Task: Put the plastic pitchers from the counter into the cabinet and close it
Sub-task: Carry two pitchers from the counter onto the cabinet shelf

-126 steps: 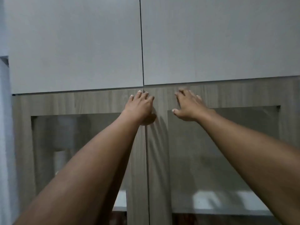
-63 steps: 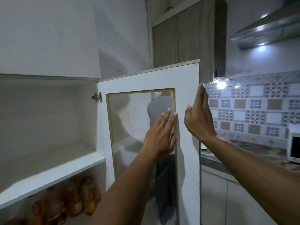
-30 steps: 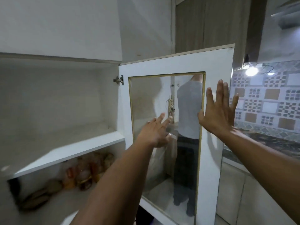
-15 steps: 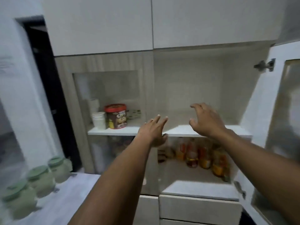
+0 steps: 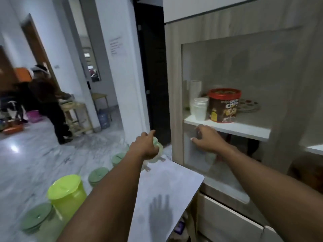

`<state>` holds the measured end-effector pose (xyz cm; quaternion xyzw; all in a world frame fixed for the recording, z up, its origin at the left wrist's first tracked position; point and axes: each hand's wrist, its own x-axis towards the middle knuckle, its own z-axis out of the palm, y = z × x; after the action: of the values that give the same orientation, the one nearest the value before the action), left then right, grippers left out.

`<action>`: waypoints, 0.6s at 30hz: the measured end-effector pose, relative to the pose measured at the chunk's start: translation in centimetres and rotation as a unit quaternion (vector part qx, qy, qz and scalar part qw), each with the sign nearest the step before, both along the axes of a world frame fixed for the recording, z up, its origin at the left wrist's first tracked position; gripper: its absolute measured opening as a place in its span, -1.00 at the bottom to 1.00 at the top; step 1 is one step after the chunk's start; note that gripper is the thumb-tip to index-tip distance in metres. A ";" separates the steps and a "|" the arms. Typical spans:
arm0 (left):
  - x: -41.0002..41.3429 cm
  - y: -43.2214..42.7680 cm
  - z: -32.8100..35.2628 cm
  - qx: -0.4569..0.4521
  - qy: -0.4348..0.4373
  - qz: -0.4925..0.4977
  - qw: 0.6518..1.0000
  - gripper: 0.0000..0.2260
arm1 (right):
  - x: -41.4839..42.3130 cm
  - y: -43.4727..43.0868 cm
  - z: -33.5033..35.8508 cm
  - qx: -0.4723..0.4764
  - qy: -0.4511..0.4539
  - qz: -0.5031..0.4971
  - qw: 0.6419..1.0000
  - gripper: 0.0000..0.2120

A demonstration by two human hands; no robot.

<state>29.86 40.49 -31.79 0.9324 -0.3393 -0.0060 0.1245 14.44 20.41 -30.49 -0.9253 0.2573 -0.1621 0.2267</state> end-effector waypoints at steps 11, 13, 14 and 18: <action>13.8 -3.6 -13.0 -0.150 0.224 0.240 0.933 -0.43 | 23.4 -6.0 -13.5 0.176 0.087 0.077 0.978 -0.36; 15.8 -5.6 -15.2 -0.176 0.265 0.293 0.902 -0.46 | 27.6 -7.6 -16.0 0.204 0.113 0.090 0.968 -0.31; 16.8 -6.6 -16.1 -0.192 0.282 0.317 0.885 -0.46 | 29.5 -8.3 -17.0 0.214 0.126 0.095 0.964 -0.27; 19.9 -10.5 -19.4 -0.269 0.333 0.392 0.814 -0.51 | 35.7 -10.2 -20.9 0.234 0.151 0.094 0.956 -0.24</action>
<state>49.74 30.02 -51.19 0.8567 0.1289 -0.1748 0.4678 50.14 10.16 -51.36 -0.8799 0.2310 0.0663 0.4099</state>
